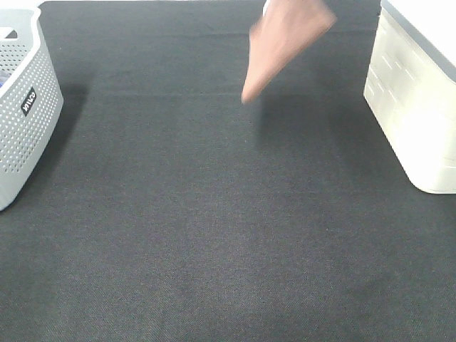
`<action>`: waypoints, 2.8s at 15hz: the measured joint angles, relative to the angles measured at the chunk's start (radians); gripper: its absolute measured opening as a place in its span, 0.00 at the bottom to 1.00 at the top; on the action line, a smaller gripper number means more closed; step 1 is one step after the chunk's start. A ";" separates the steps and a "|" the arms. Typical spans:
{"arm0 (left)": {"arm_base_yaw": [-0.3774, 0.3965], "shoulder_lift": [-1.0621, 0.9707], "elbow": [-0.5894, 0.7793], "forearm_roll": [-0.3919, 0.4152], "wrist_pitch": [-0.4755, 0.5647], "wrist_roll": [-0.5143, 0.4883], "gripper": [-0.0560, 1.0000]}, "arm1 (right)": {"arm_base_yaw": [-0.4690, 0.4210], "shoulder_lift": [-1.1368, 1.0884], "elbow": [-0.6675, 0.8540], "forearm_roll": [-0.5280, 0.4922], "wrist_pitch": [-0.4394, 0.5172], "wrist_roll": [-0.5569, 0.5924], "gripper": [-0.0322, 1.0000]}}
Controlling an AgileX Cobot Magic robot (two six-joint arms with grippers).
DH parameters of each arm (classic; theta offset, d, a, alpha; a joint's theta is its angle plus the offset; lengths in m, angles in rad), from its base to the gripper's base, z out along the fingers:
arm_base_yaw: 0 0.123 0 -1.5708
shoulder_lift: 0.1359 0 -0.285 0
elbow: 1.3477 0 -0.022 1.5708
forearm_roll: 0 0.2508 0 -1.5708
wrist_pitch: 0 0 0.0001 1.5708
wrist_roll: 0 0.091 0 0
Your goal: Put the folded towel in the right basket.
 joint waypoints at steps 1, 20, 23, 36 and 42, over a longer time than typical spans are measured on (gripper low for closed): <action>0.000 0.000 0.000 0.000 0.000 0.000 0.89 | 0.000 -0.028 0.000 -0.064 0.001 0.022 0.03; 0.000 0.000 0.000 0.000 0.000 0.000 0.89 | -0.547 -0.067 0.209 0.015 0.010 0.039 0.08; 0.000 0.000 0.000 0.000 0.000 0.000 0.89 | -0.547 -0.025 0.212 0.015 0.010 0.039 0.39; 0.000 0.000 0.000 0.000 0.000 0.000 0.89 | -0.306 -0.260 0.212 -0.036 0.010 0.053 0.79; 0.000 0.000 0.000 0.000 0.000 0.000 0.89 | -0.278 -0.463 0.479 -0.087 0.010 0.077 0.79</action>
